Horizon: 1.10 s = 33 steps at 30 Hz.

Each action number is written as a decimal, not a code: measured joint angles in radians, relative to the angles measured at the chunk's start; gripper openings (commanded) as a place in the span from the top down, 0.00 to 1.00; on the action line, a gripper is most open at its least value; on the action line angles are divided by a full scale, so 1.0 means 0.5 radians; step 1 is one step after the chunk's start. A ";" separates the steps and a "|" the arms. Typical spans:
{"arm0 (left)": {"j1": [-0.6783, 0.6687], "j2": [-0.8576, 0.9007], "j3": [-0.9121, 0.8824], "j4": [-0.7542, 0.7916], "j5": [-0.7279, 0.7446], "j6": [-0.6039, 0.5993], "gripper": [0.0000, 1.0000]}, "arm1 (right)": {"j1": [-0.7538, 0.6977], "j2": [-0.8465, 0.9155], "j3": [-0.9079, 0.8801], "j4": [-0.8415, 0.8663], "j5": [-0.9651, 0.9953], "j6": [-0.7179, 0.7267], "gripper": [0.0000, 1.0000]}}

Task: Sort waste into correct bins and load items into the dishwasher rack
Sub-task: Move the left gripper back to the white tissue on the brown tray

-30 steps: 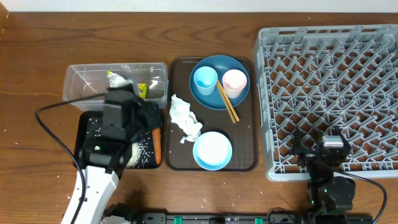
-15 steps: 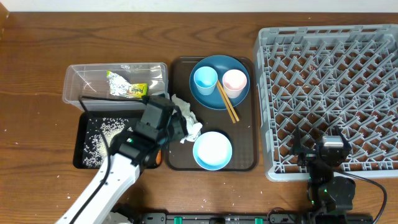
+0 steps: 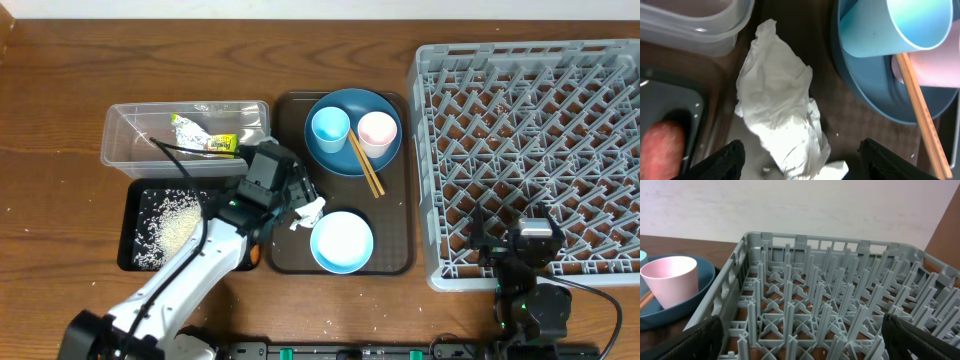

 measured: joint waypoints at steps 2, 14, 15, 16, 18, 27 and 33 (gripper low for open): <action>0.000 0.046 0.000 0.040 -0.003 0.000 0.32 | 0.000 0.000 0.000 0.000 0.000 0.000 0.01; -0.013 0.307 0.000 0.130 -0.009 0.009 0.34 | 0.000 0.000 0.000 0.000 0.000 -0.001 0.01; -0.023 0.322 0.000 0.144 -0.011 0.014 0.34 | 0.000 0.000 0.000 -0.001 0.000 0.000 0.01; -0.038 0.334 0.000 0.156 -0.018 0.018 0.34 | 0.000 0.000 0.000 -0.001 0.000 0.000 0.01; -0.082 0.349 0.000 0.179 -0.058 0.022 0.34 | 0.000 0.000 0.000 0.000 0.000 0.000 0.01; -0.285 0.351 0.000 0.194 -0.429 0.027 0.34 | 0.000 0.000 0.000 0.000 0.000 0.000 0.01; -0.296 0.387 0.000 0.240 -0.539 0.085 0.34 | 0.000 0.000 0.000 0.000 0.000 0.000 0.01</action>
